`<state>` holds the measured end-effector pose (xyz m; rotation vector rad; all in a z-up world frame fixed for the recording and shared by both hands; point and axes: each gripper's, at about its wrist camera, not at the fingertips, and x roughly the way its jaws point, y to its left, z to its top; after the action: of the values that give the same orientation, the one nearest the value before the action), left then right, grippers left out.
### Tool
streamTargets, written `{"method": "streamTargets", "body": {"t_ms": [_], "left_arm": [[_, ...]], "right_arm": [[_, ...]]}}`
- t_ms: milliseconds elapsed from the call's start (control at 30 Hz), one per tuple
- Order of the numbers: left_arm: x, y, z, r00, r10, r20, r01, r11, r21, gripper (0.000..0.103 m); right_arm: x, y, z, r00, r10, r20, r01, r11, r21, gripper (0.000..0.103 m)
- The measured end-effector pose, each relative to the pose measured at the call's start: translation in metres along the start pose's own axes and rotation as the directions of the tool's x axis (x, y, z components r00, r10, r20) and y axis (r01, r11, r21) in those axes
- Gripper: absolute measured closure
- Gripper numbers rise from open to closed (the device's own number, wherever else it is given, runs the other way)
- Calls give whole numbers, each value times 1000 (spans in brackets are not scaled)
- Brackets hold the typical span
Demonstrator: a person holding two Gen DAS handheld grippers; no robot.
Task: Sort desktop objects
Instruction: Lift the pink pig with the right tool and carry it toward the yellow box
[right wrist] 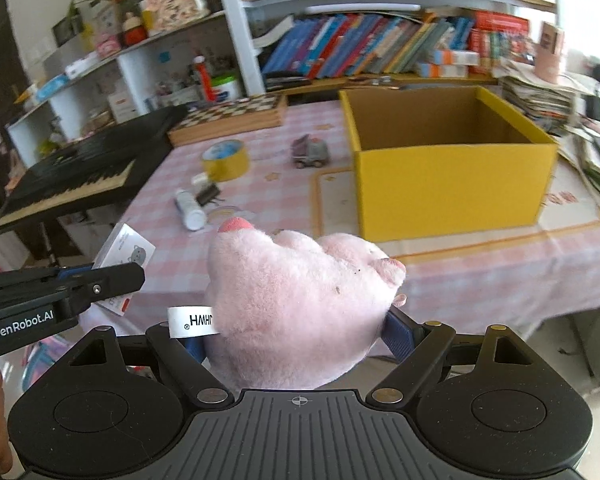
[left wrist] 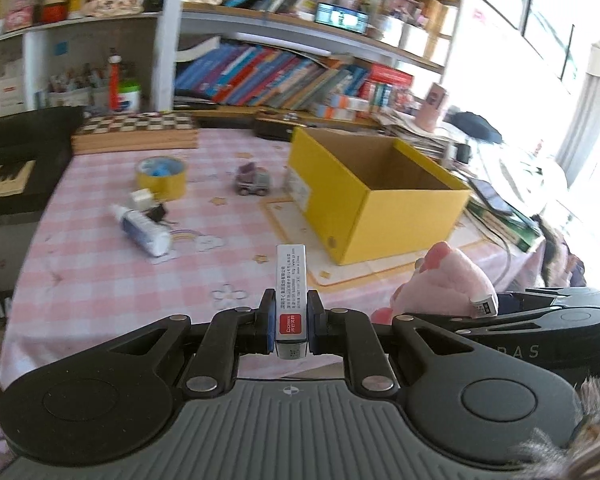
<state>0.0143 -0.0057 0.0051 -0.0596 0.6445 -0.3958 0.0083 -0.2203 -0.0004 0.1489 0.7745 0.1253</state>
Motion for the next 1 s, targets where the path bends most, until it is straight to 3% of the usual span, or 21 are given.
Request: {"method": "streamTargets", "body": {"t_ms": [433, 1000], "left_arm": [[33, -48, 6, 989, -134, -58, 139, 986, 90, 90], [73, -96, 25, 988, -129, -89, 139, 983, 117, 90]], "right_arm": [[-16, -46, -12, 994, -105, -18, 107, 989, 107, 17], [-6, -105, 7, 995, -89, -48, 95, 987, 129, 17]]}}
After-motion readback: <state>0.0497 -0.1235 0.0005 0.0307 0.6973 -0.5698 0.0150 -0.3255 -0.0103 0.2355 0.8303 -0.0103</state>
